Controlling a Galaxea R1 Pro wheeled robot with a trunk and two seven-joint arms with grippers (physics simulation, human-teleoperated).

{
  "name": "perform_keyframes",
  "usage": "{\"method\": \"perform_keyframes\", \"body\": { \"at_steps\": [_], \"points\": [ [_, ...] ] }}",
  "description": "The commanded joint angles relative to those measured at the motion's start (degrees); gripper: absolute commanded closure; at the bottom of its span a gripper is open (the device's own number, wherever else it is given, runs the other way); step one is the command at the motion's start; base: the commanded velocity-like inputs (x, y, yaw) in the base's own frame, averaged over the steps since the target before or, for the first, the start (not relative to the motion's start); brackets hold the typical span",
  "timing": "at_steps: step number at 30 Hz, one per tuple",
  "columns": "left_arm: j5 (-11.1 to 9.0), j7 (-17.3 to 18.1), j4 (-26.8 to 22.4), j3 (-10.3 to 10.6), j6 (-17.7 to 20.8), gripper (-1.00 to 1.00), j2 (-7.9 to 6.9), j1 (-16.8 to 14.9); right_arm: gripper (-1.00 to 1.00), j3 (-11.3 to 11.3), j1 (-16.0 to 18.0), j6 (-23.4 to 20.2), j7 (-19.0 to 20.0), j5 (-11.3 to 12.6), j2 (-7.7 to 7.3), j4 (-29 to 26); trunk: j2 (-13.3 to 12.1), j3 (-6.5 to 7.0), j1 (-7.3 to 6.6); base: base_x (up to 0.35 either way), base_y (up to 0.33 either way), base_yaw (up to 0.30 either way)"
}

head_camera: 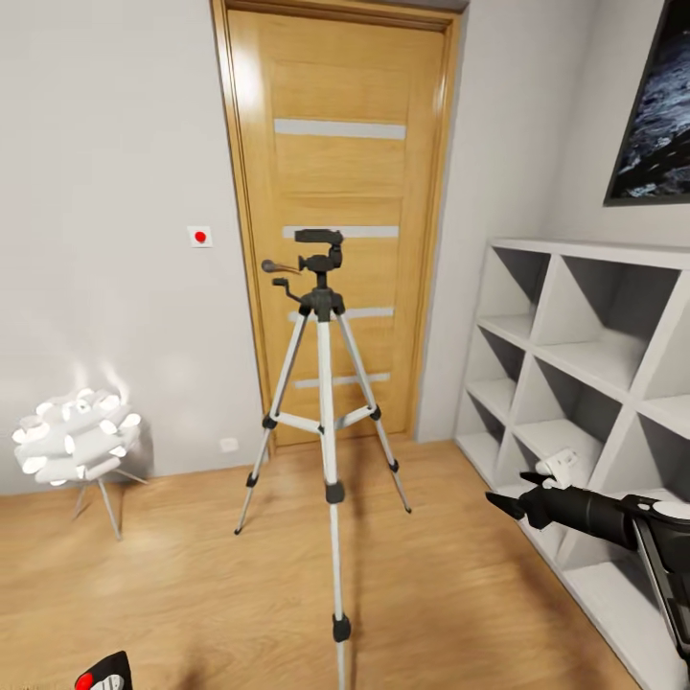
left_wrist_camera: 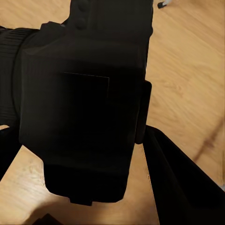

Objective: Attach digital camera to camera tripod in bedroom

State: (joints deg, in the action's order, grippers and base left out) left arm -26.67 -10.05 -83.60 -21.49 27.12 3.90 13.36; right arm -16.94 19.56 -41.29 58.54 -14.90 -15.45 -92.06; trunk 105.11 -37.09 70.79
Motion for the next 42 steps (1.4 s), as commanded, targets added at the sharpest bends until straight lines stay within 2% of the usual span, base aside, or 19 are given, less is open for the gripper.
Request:
{"method": "perform_keyframes", "body": {
  "at_steps": [1,9,25,42],
  "points": [
    [-0.5,-0.3,-0.1,0.0,0.3,1.0,0.02,0.0,-1.0,-0.1,0.0,-0.2,0.5,-0.5,0.01,0.0,0.0,-0.05,0.02,0.169,-0.302,0.196],
    [-0.5,-0.4,-0.1,0.0,0.4,1.0,-0.02,0.0,-1.0,-0.1,0.0,-0.2,0.6,-0.5,-0.03,0.0,0.0,-0.05,0.02,0.117,-0.238,0.18],
    [-0.6,-0.4,0.0,-0.1,0.4,1.0,-0.03,0.0,-1.0,0.0,0.0,-0.2,0.6,-0.5,-0.02,0.0,0.0,-0.05,0.02,0.009,-0.044,0.264],
    [-0.6,-0.4,-0.1,-0.1,0.4,1.0,-0.03,0.0,-1.0,0.0,0.0,-0.2,0.7,-0.5,-0.09,0.0,0.0,-0.05,0.02,0.0,-0.285,0.28]
  ]
}}
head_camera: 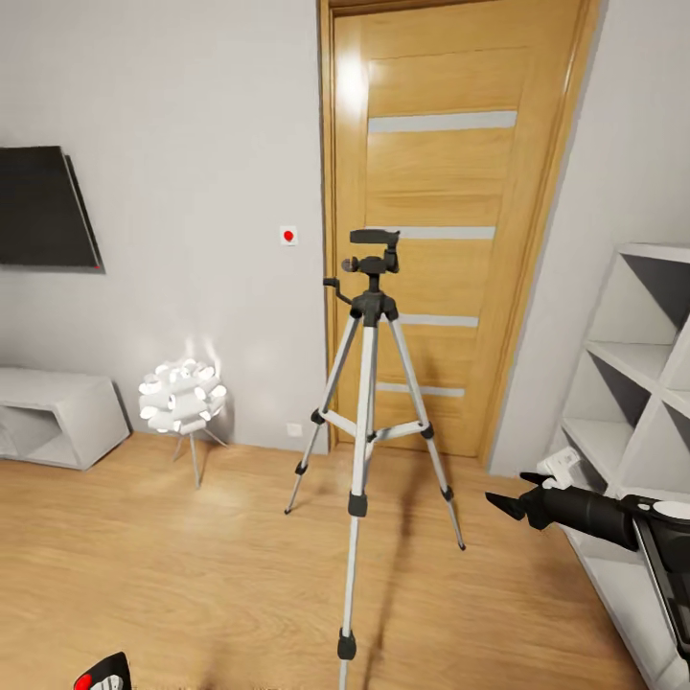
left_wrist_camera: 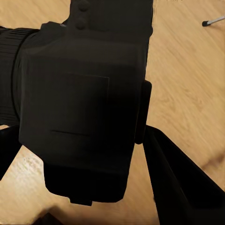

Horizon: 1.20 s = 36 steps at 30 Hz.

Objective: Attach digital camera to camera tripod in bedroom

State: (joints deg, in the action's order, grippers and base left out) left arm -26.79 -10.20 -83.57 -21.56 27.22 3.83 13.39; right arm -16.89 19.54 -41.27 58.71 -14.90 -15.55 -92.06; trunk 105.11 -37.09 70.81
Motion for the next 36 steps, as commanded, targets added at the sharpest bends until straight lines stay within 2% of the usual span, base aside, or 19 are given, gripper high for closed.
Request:
{"method": "perform_keyframes", "body": {
  "at_steps": [1,3,11,22,25,28,36],
  "points": [
    [-0.5,-0.3,-0.2,-0.1,0.3,1.0,0.03,0.0,-1.0,-0.1,0.0,-0.2,0.5,-0.5,0.0,-0.1,0.0,-0.05,0.0,0.0,-0.17,0.28],
    [-0.6,-0.3,-0.6,-0.1,0.4,1.0,0.03,0.0,-1.0,-0.1,0.0,-0.2,0.5,-0.5,-0.01,-0.1,0.0,-0.05,0.0,0.0,-0.122,0.28],
    [-3.9,-0.4,-1.8,-0.1,0.7,1.0,-0.01,0.1,-1.0,-0.1,-0.4,-0.2,0.5,-0.5,0.0,-0.1,-3.2,1.39,-1.76,0.0,-0.036,0.28],
    [-4.6,-0.5,-1.7,0.0,0.9,1.0,-0.05,0.1,-1.0,-0.3,-1.2,-0.2,0.8,-0.4,-0.35,-0.1,-7.6,3.36,-4.17,0.0,-0.004,0.1],
    [-4.6,-0.5,-1.7,0.0,0.9,1.0,-0.05,0.1,-1.0,-0.5,-2.4,-0.2,1.9,-0.3,-0.49,-0.1,-8.8,3.9,-4.83,0.0,-0.001,0.014],
    [-4.7,-0.6,-1.6,0.0,0.9,1.0,-0.05,0.1,-1.0,-0.8,-3.8,0.3,6.3,-0.4,-0.75,-0.1,-10.0,4.44,-5.49,0.0,0.0,0.006],
    [-4.7,-0.8,-1.6,0.0,0.6,1.0,-0.05,0.1,-1.0,-2.4,-4.8,3.4,8.5,-0.5,-0.98,-0.1,-13.2,5.88,-7.25,0.0,0.0,0.001]
  ]
}}
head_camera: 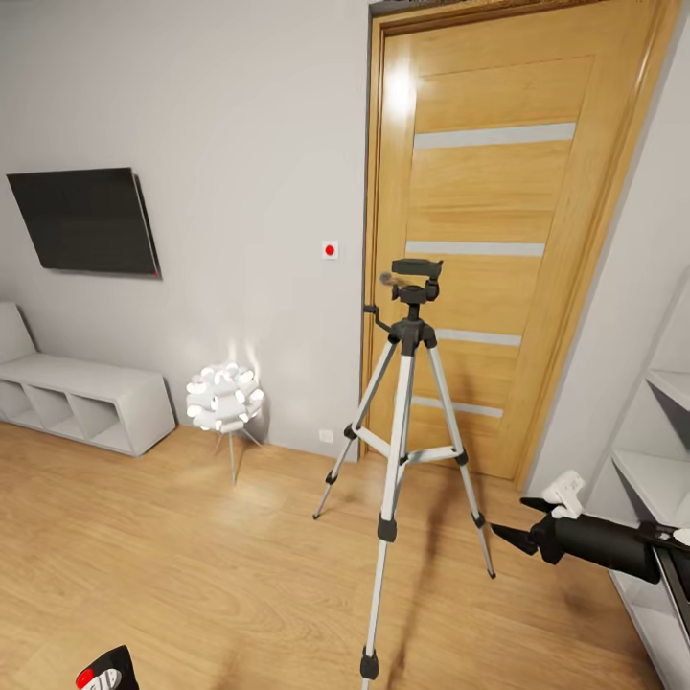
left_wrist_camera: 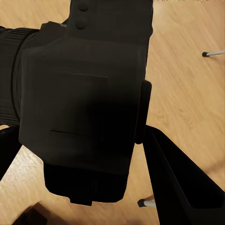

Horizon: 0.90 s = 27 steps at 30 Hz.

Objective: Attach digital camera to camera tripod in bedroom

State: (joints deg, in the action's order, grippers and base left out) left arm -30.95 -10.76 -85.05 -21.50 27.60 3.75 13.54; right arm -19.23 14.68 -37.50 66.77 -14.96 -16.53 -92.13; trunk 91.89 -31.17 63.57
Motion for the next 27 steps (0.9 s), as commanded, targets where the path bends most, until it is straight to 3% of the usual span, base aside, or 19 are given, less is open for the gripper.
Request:
{"method": "perform_keyframes", "body": {
  "at_steps": [1,22,27],
  "points": [
    [-0.5,-0.3,-0.1,0.0,0.2,1.0,0.03,0.0,-1.0,-0.1,0.0,-0.1,0.5,-0.4,0.01,-0.1,-0.4,0.14,-0.23,0.0,0.0,0.0],
    [-0.4,-0.4,0.2,0.0,0.1,1.0,0.07,0.0,-1.0,-0.3,-0.5,0.9,0.2,-0.6,0.22,-0.1,-8.8,3.91,-4.84,0.0,0.0,0.0],
    [-0.6,-0.1,0.2,-0.1,0.1,1.0,0.05,0.2,-1.0,-0.1,-0.4,0.9,-2.8,-2.9,0.64,0.2,-10.8,4.8,-5.94,0.0,0.0,0.0]
  ]
}}
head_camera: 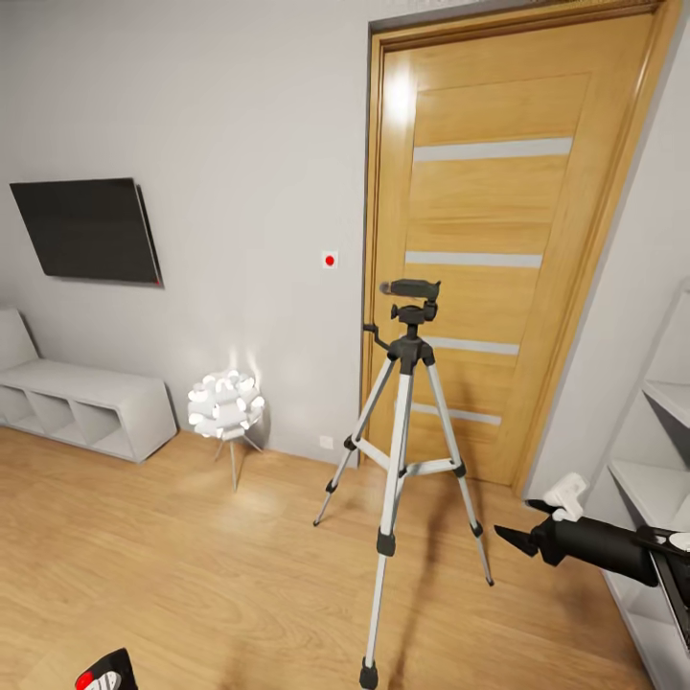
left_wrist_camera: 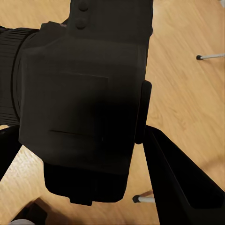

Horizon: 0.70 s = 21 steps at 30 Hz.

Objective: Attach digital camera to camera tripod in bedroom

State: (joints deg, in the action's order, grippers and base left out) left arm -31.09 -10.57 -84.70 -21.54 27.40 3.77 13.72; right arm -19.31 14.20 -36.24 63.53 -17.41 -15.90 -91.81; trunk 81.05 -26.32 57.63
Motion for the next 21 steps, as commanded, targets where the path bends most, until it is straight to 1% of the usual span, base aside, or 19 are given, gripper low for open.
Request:
{"method": "perform_keyframes", "body": {
  "at_steps": [1,5,13,14,15,17,18,19,20,21],
  "points": [
    [-0.6,-0.2,-0.2,0.0,0.3,1.0,0.02,0.2,-1.0,0.0,0.1,-0.3,-0.6,-1.2,0.09,0.0,-0.4,0.13,-0.22,0.0,0.0,0.0],
    [-0.8,0.2,-1.3,0.0,0.2,1.0,0.01,1.3,-1.0,0.1,0.0,-0.3,-3.6,-3.5,0.43,0.1,-2.0,0.85,-1.1,0.0,0.0,0.0],
    [-0.9,0.5,-2.0,0.0,0.2,1.0,0.01,2.0,-1.0,0.1,-0.4,-0.2,-4.7,-4.5,0.33,0.4,-5.2,2.29,-2.86,0.0,0.0,0.0],
    [-0.9,1.4,-1.8,0.0,0.2,1.0,0.01,2.0,-1.0,0.1,-0.7,-0.2,-4.8,-4.6,0.38,0.4,-5.6,2.47,-3.08,0.0,0.0,0.0],
    [-0.9,1.4,-1.8,0.0,0.2,1.0,0.01,2.0,-1.0,0.1,-0.7,-0.2,-4.8,-4.6,0.38,0.4,-6.0,2.65,-3.3,0.0,0.0,0.0],
    [-0.8,2.7,-1.6,0.0,0.3,1.0,-0.01,1.9,-1.0,0.1,-0.8,-0.2,-4.8,-4.6,0.43,0.4,-6.8,3.01,-3.74,0.0,0.0,0.0],
    [-0.8,3.4,-1.5,-0.1,0.4,1.0,-0.06,1.8,-1.0,0.1,-0.8,-0.3,-4.8,-4.6,0.45,0.4,-7.2,3.19,-3.96,0.0,0.0,0.0],
    [-0.8,5.0,-1.4,-0.1,0.7,1.0,-0.31,1.2,-1.0,0.1,-0.9,-0.3,-4.9,-4.7,0.51,0.4,-7.6,3.37,-4.18,0.0,0.0,0.0],
    [-1.0,5.7,-1.5,-0.1,1.0,1.0,-0.54,0.9,-1.0,0.1,-1.0,-0.4,-4.9,-4.7,0.53,0.4,-8.0,3.55,-4.4,0.0,0.0,0.0],
    [-3.7,7.2,-2.5,-0.2,3.2,1.0,-1.96,-0.6,-1.0,0.1,-1.1,-0.6,-5.0,-4.8,0.53,0.4,-8.4,3.72,-4.62,0.0,0.0,0.0]
  ]
}}
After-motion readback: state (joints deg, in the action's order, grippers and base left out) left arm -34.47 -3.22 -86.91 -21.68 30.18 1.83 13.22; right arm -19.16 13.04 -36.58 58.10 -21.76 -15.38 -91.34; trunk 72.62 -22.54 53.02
